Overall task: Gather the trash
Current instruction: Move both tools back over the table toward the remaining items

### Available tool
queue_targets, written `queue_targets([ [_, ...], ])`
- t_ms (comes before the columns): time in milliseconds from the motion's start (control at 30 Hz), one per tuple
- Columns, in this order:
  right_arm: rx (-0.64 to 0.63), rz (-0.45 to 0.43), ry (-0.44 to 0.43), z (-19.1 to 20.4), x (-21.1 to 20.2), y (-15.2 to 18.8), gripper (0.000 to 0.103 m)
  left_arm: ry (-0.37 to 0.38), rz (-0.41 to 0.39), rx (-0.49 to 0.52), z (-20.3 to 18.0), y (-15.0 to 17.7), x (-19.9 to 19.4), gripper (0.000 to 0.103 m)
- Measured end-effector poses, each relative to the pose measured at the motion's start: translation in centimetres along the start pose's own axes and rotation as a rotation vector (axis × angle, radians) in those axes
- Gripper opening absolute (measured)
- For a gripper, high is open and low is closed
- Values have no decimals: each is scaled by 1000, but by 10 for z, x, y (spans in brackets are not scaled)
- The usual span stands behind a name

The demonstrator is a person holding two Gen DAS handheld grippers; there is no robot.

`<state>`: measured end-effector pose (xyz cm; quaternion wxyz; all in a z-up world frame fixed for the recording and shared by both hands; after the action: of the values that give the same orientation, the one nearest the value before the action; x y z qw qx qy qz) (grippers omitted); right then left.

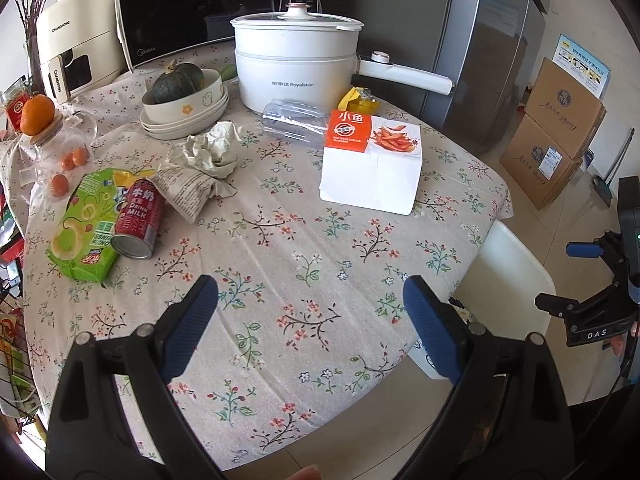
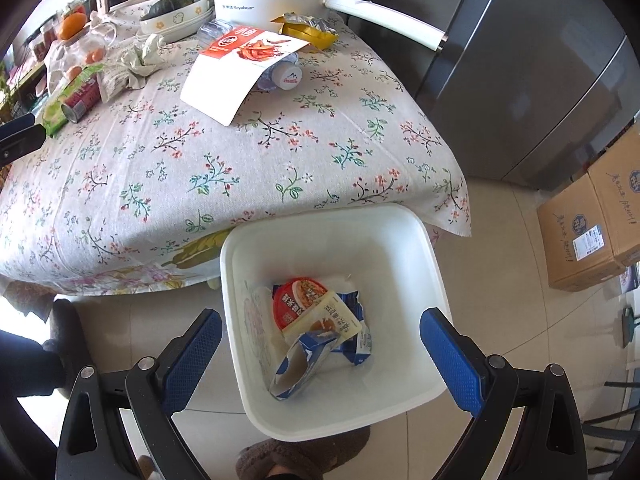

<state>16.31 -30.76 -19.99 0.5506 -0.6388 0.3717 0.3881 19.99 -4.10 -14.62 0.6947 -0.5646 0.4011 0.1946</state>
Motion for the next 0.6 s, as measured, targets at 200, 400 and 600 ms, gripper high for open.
queue_targets([
  [200, 18, -40, -12, 23, -1, -28, 101, -61, 16, -44, 42, 11, 1, 94],
  [400, 15, -74, -25, 51, -2, -51, 101, -116, 20, -84, 81, 18, 2, 94],
  [600, 27, -94, -59, 80, 0, -68, 101, -159, -7, -114, 124, 21, 4, 94],
])
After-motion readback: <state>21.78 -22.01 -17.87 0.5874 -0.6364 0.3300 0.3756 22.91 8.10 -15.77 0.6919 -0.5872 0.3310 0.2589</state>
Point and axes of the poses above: each gripper's, at about its wrist camera, not at the fingertips, and x roughly the way its jaws point, z to its left, y to its underside, the point moved 10 cm from there along x, roughly the way its jaws point, and after that the axes turned 9 degrees about x, right-handed, at the moved point
